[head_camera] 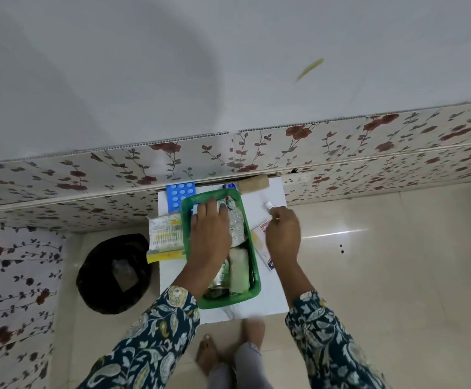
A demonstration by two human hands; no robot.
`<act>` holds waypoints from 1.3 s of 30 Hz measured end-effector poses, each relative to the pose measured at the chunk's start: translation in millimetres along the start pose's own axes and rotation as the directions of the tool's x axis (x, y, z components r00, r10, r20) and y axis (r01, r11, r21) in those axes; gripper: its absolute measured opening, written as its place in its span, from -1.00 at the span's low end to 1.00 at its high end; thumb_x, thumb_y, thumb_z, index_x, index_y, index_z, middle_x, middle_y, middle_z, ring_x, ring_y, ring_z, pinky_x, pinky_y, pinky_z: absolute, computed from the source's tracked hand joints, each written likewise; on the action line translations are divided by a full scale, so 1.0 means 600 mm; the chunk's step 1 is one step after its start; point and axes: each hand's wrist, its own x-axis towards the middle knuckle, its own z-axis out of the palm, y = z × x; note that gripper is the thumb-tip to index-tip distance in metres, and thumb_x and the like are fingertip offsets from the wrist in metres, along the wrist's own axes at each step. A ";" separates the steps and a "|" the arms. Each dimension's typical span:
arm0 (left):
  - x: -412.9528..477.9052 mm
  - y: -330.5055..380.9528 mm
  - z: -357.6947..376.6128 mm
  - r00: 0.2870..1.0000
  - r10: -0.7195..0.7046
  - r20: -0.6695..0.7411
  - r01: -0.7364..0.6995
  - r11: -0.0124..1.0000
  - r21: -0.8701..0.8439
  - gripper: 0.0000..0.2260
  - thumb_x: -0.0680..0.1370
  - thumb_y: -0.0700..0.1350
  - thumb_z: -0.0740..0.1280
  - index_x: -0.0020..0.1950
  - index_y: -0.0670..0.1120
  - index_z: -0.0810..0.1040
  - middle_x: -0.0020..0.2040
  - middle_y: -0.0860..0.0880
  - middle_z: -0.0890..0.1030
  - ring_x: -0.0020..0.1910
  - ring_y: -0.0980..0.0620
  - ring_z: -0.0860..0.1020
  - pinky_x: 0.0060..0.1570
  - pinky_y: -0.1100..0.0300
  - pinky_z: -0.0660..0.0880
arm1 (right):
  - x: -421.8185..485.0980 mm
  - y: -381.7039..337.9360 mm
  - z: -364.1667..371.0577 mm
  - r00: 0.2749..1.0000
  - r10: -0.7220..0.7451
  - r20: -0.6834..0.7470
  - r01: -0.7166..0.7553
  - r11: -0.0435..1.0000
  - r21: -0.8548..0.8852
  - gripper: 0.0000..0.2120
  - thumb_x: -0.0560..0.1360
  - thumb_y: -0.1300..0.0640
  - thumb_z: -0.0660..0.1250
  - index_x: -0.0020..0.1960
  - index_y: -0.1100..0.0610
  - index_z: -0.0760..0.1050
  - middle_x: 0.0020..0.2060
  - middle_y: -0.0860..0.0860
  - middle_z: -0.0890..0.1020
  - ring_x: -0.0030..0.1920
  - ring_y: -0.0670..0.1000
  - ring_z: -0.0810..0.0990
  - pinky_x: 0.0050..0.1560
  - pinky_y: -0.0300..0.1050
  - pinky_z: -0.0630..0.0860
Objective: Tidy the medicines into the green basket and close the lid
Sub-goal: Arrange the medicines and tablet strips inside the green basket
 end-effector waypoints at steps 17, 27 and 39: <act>0.067 0.158 0.102 0.926 0.164 0.339 -0.269 0.918 0.291 -0.45 0.52 -0.05 0.31 0.38 -0.33 0.25 0.32 -0.25 0.40 0.29 -0.22 0.37 0.33 -0.02 0.29 | 0.095 0.117 -0.033 0.991 0.132 -0.004 -0.132 0.981 -0.144 -0.81 0.45 0.36 0.17 -0.04 0.31 0.54 -0.01 0.24 0.60 -0.11 0.18 0.54 -0.22 -0.11 0.40; 0.083 0.175 0.102 0.944 0.218 0.247 -0.203 0.976 -0.085 -0.74 0.51 -0.24 0.29 0.19 -0.24 0.43 0.21 -0.23 0.46 0.21 -0.22 0.42 0.14 -0.04 0.40 | 0.043 0.114 -0.096 0.994 0.106 -0.002 -0.105 0.987 0.122 -0.92 0.47 0.31 0.30 -0.08 0.24 0.56 -0.09 0.16 0.62 -0.18 0.05 0.49 -0.35 -0.25 0.33; 0.029 -0.044 -0.086 0.923 0.056 0.382 0.157 0.850 -0.504 -0.81 0.52 -0.25 0.34 0.12 -0.13 0.52 0.06 -0.12 0.60 -0.26 0.02 0.54 -0.34 0.24 0.39 | -0.079 0.017 -0.043 0.954 0.116 0.277 -0.227 0.882 0.412 -0.84 0.38 0.38 0.38 -0.23 0.15 0.55 -0.31 0.10 0.59 -0.30 0.05 0.51 -0.28 -0.18 0.44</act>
